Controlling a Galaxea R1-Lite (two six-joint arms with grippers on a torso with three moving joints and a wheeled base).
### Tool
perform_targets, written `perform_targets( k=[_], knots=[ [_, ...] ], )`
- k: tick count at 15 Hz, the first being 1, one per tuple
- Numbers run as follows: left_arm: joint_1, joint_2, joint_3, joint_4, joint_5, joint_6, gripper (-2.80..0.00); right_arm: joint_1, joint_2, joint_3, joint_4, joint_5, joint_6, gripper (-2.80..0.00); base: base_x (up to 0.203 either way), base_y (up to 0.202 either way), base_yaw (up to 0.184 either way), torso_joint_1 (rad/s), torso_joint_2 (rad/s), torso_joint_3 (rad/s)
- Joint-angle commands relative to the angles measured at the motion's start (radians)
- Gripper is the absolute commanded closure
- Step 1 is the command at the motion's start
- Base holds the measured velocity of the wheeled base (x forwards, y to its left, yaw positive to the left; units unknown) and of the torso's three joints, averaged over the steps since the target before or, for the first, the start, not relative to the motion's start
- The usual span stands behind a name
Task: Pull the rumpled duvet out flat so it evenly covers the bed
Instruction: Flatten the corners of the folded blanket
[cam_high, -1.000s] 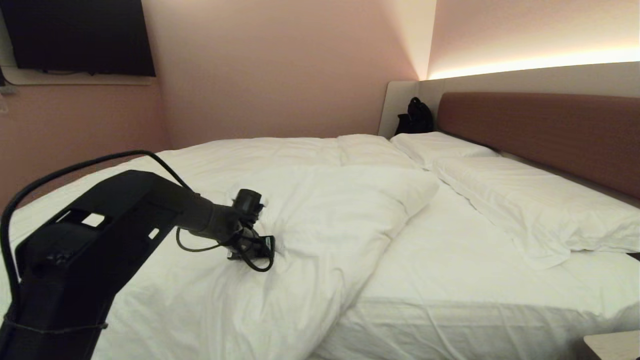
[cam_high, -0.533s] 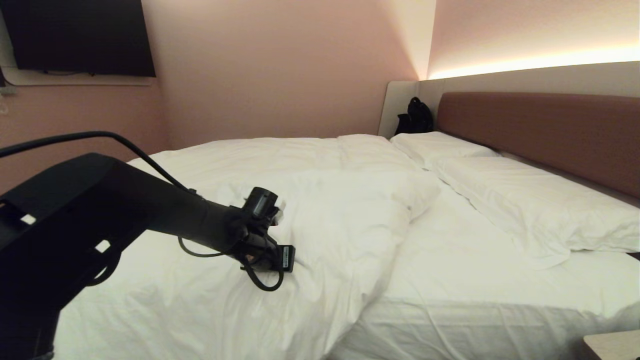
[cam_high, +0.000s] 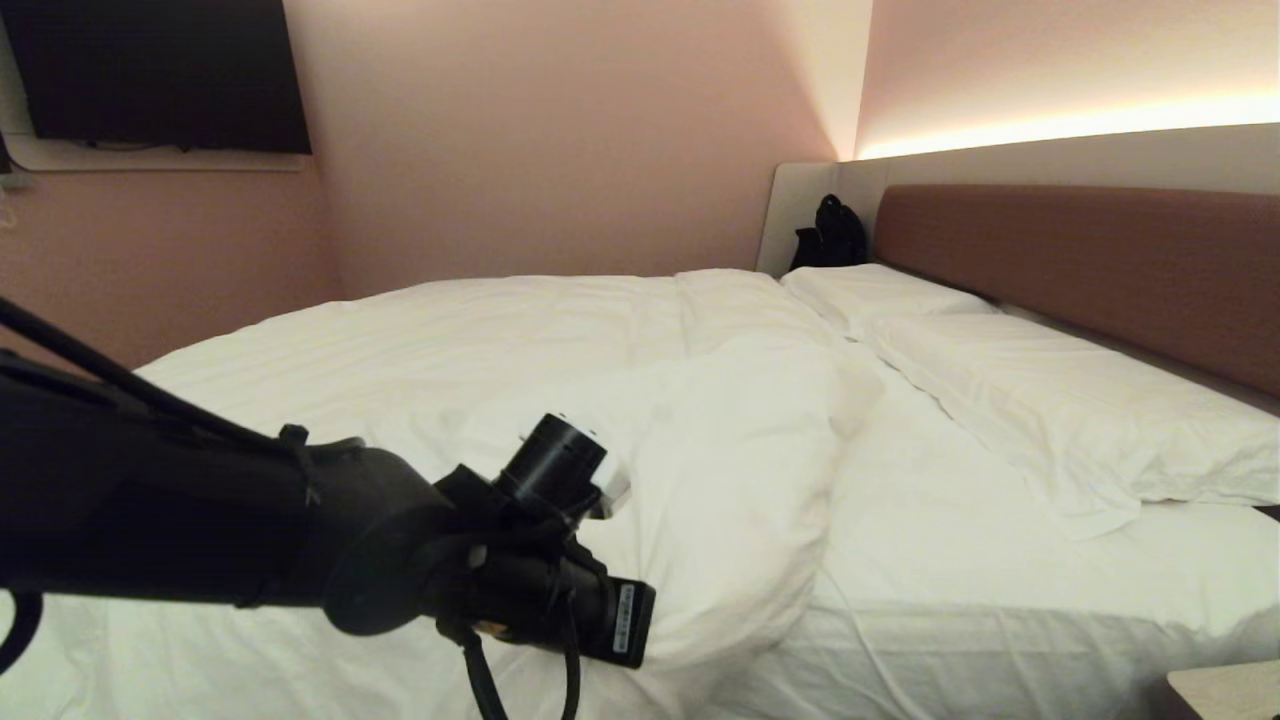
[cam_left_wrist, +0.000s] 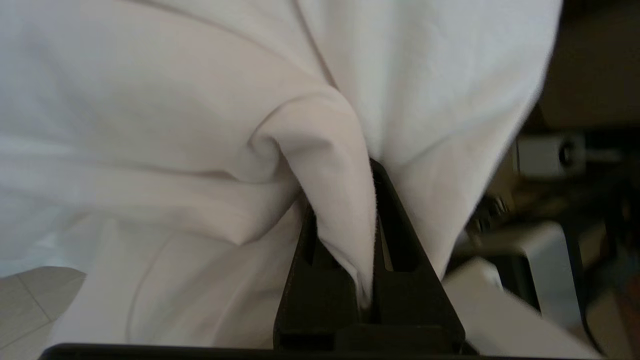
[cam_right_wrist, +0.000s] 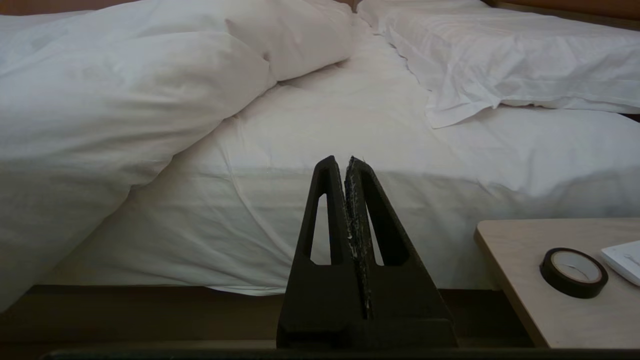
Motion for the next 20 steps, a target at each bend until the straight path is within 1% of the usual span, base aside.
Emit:
perform_targets(
  k=[1,6,8,10,11,14,17,19,20],
  knots=[
    [-0.074,-0.054,0.049,0.002,-0.004,-0.012,0.0,0.0,0.001,0.0,0.0,0.001,-0.001,0.0,0.0,0.0,0.0,0.0,0.0,0.0],
    [-0.194,-0.046,0.131,-0.01,-0.003,-0.017,0.0,0.0,0.001,0.0,0.0,0.001,-0.001,0.0,0.0,0.0,0.0,0.0,0.0,0.0],
    [-0.209,-0.044,0.146,-0.011,-0.003,-0.017,0.0,0.0,0.001,0.0,0.0,0.001,-0.001,0.0,0.0,0.0,0.0,0.0,0.0,0.0],
    [-0.209,-0.041,0.137,-0.011,-0.004,-0.017,0.0,0.0,0.001,0.0,0.0,0.001,-0.001,0.0,0.0,0.0,0.0,0.0,0.0,0.0],
    [-0.211,-0.041,0.137,-0.011,-0.004,-0.017,-2.8,0.0,0.001,0.0,0.0,0.001,-0.001,0.0,0.0,0.0,0.0,0.0,0.0,0.0],
    [-0.214,-0.041,0.117,-0.014,-0.004,-0.014,-2.8,0.0,0.001,0.0,0.0,0.001,-0.001,0.0,0.0,0.0,0.0,0.0,0.0,0.0],
    [-0.252,-0.084,0.12,-0.019,0.005,-0.002,-2.8,0.0,0.001,0.0,0.0,0.001,-0.001,0.0,0.0,0.0,0.0,0.0,0.0,0.0],
    [-0.262,-0.147,0.119,-0.019,0.014,-0.002,-2.8,0.0,0.001,0.0,0.0,0.001,-0.001,0.0,0.0,0.0,0.0,0.0,0.0,0.0],
    [-0.254,-0.193,0.113,-0.019,0.035,-0.004,-2.8,0.0,0.001,0.0,0.0,0.001,-0.001,0.0,0.0,0.0,0.0,0.0,0.0,0.0]
  ],
)
